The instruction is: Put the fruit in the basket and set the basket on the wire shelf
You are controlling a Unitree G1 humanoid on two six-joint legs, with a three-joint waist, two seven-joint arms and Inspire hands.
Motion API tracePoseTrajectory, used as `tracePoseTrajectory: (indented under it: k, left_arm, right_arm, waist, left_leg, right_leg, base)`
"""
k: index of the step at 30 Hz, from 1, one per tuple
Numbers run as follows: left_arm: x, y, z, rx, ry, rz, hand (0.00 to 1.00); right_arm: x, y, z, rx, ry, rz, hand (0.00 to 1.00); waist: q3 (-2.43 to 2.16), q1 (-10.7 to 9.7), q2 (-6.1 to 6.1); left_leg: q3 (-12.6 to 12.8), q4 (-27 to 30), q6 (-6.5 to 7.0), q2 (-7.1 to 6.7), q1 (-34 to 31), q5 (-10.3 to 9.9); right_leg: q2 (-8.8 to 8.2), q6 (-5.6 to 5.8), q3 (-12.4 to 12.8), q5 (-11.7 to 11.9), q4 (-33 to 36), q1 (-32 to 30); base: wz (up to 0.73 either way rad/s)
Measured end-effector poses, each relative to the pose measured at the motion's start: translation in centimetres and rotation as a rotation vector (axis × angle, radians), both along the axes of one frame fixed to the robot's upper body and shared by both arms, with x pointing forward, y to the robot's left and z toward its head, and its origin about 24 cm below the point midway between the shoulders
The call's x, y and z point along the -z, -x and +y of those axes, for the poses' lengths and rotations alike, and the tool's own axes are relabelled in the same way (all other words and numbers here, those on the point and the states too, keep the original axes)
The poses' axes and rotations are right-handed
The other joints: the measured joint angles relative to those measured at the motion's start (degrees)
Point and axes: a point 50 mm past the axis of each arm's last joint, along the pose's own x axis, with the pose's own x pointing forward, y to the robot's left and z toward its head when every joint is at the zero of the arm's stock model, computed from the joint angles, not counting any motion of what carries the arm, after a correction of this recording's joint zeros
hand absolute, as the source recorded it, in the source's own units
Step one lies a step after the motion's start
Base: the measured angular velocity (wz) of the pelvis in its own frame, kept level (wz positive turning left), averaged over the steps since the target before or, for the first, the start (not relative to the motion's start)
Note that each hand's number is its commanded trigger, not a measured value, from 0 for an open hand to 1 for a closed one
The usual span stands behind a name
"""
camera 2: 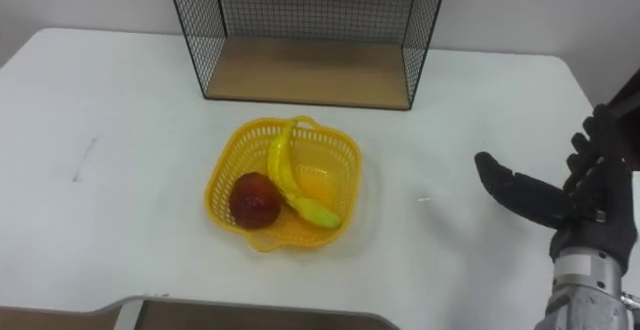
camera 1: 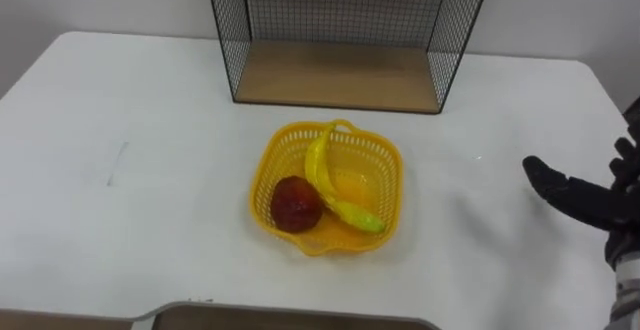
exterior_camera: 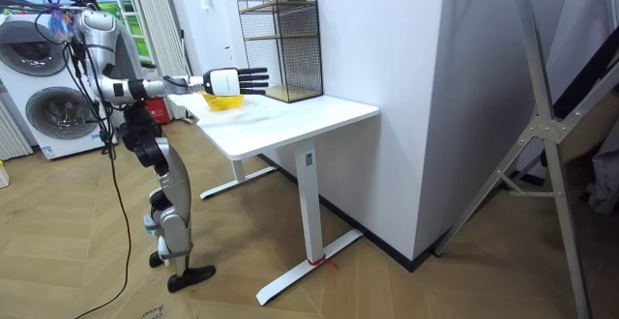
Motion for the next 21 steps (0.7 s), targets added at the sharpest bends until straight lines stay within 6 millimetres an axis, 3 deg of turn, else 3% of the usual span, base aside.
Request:
tracePoseTrajectory:
  k: [4, 7, 9, 14, 17, 18, 21]
  left_arm:
    - [-2.0, -2.1, -1.5, 0.173, -0.075, -0.064, 0.0]
    - [-1.8, -3.6, -2.8, 0.326, -0.068, -0.053, 0.0]
    - [-1.5, -4.6, -3.8, 0.418, -0.054, -0.046, 0.0]
    - [0.5, -7.5, -7.0, 0.742, 0.065, -0.032, 0.0]
    - [1.8, -8.8, -9.0, 0.963, 0.147, -0.018, 0.0]
    - [2.0, -8.9, -9.2, 0.994, 0.163, -0.025, 0.0]
    - [2.8, -9.5, -10.7, 1.129, 0.257, -0.062, 0.0]
  right_arm:
    - [0.5, -0.1, 0.5, -0.051, -0.119, -0.048, 0.0]
    - [1.2, 0.0, 0.7, -0.096, -0.175, -0.042, 0.0]
    - [1.5, -0.1, 1.0, -0.116, -0.212, -0.044, 0.0]
    - [2.8, -0.8, 3.8, -0.28, -0.3, -0.042, 0.0]
    - [3.3, -1.0, 4.9, -0.388, -0.323, -0.033, 0.0]
    - [3.3, -1.1, 5.0, -0.4, -0.326, -0.034, 0.0]
    - [3.2, -1.5, 5.9, -0.463, -0.353, -0.058, 0.0]
  waist:
    - [0.55, -0.32, 0.83]
    - [0.9, -0.87, 1.53]
    - [0.86, -1.23, 1.63]
    - [0.83, -2.37, 0.85]
    - [0.74, -2.29, -0.53]
    - [0.51, -2.33, -0.91]
    - [0.55, -2.51, -0.88]
  left_leg:
    - [-0.06, 0.03, 0.0, -0.06, -0.05, 0.0]
    - [-0.11, 0.01, 0.03, -0.07, -0.17, -0.02]
    - [-0.02, -0.01, 0.03, -0.05, -0.41, -0.02]
    - [0.03, 0.57, 0.03, -0.07, -0.88, -0.01]
    - [0.16, 0.58, 0.03, -0.07, -1.13, -0.01]
    - [0.23, 0.58, 0.03, -0.08, -1.26, -0.01]
    - [0.22, 0.45, 0.04, -0.14, -1.4, 0.0]
  right_leg:
    - [-0.09, 0.01, 0.09, 0.0, -0.01, 0.17]
    - [-0.11, 0.05, -0.1, -0.02, 0.0, 0.19]
    - [-0.03, 0.03, -0.06, -0.03, 0.05, -0.18]
    - [-0.03, 0.01, 0.07, -0.05, 0.0, -0.31]
    - [-0.04, 0.02, 0.16, -0.05, -0.07, -0.65]
    - [-0.04, 0.03, 0.16, -0.04, 0.0, -0.86]
    - [-0.12, 0.13, 0.16, 0.05, -0.01, -0.98]
  base:
    - [0.02]
    - [0.03]
    - [0.0]
    - [0.0]
    - [-0.01]
    - [-0.06]
    - [-0.01]
